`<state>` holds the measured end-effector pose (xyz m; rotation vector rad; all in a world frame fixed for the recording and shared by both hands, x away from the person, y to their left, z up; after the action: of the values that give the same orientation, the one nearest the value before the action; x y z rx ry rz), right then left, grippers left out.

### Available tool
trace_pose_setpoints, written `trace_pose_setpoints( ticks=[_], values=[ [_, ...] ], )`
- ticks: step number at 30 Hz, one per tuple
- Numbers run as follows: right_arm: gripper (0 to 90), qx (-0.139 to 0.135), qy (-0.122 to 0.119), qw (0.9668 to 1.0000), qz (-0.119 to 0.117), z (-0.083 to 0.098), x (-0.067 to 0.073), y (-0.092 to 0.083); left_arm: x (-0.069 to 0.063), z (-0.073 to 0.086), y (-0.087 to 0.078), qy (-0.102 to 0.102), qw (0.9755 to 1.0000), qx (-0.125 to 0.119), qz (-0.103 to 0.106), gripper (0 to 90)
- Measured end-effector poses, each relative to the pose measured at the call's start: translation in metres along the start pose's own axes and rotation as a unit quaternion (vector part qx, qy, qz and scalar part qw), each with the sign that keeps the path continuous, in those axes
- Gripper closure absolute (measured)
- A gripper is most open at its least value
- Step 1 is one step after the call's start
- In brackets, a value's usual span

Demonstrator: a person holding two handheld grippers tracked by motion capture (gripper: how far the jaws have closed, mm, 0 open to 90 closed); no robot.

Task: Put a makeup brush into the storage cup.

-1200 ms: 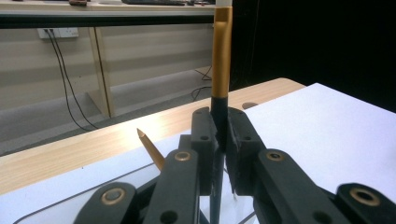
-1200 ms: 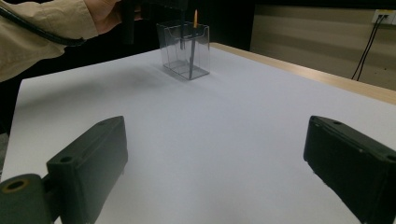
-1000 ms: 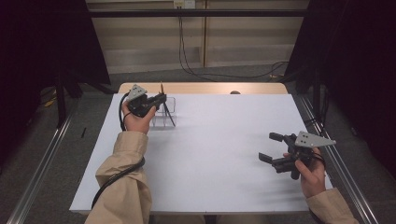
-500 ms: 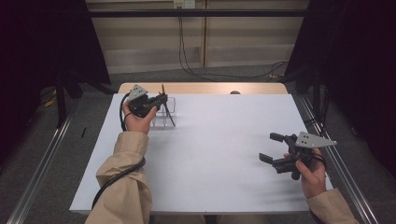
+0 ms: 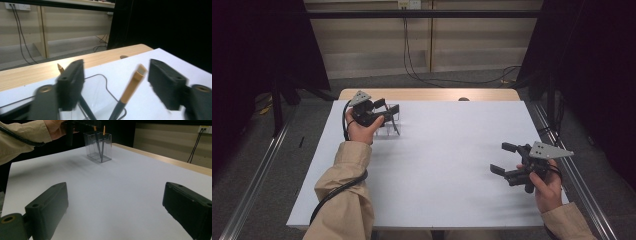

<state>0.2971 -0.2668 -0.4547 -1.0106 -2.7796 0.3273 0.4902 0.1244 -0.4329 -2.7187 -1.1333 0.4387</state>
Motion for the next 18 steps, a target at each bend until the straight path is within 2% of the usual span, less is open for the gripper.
trace_pose_setpoints(
  ticks=[3,7,18],
  values=[
    [5.7,0.0,-0.002,1.0,0.0,0.0,0.0,0.0,0.0,0.0,-0.001,-0.001,1.0,-0.003,0.002,16.7],
    [5.7,0.001,-0.001,1.0,0.0,0.0,0.0,0.0,0.001,-0.002,-0.004,0.007,1.0,-0.005,-0.001,10.9],
    [5.7,0.001,-0.001,1.0,0.0,0.0,0.001,0.001,-0.004,-0.004,-0.011,0.01,0.9998,-0.011,0.01,4.1]
  ],
)
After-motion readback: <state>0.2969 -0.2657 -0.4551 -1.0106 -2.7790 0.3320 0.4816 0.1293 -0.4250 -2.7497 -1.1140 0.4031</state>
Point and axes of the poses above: each handheld gripper's, and its own axes: y roughly forward along the jaws, z roughly out of its underside, x roughly to its left, the point moved 6 cm from there along y, roughly forward along the jaws, and after that the axes turned 1 degree about -y, right-handed, at the moved point
